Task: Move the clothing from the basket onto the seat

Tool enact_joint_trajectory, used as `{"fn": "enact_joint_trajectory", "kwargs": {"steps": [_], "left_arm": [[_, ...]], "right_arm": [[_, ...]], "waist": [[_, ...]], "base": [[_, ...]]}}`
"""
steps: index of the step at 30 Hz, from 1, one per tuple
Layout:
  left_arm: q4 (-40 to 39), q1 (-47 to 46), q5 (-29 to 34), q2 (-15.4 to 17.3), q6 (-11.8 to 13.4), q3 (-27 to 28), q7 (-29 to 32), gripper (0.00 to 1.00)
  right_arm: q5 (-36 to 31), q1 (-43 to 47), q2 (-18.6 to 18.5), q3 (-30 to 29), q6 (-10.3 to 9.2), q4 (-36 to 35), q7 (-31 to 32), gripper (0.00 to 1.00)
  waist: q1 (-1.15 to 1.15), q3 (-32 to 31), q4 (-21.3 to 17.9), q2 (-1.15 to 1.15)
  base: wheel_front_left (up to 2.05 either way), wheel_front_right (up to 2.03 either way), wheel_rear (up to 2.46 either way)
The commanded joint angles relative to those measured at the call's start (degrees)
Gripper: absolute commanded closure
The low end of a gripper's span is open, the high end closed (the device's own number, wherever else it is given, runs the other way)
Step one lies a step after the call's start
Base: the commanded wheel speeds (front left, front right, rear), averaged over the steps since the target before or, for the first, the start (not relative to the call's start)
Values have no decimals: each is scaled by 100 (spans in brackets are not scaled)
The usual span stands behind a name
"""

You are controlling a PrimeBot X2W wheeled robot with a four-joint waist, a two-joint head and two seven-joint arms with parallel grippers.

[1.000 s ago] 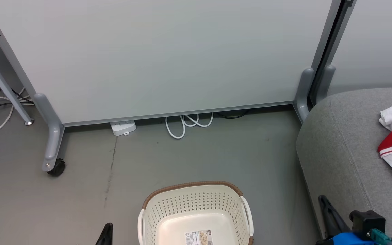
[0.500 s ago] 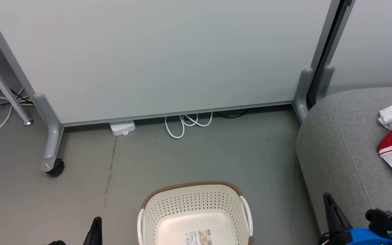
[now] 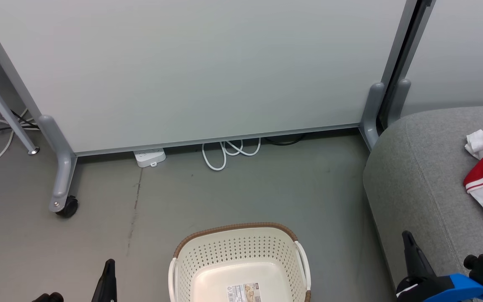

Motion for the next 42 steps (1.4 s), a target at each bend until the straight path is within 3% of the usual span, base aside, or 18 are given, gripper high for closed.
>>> {"fn": "enact_joint_trajectory", "kwargs": {"steps": [1,42], "left_arm": [[-108,-167,-234,42,-12,50,58,100],[-404,-440,-2839,67,-28,411,763,100]], "right_arm": [[268,-193,-12,-29,0,-62,36,100],[3239,-501,-20,-125,-1,-3,367,100]], "waist": [[0,1,-2,0],[0,23,-60,0]], "base": [[0,0,0],[0,0,0]]}}
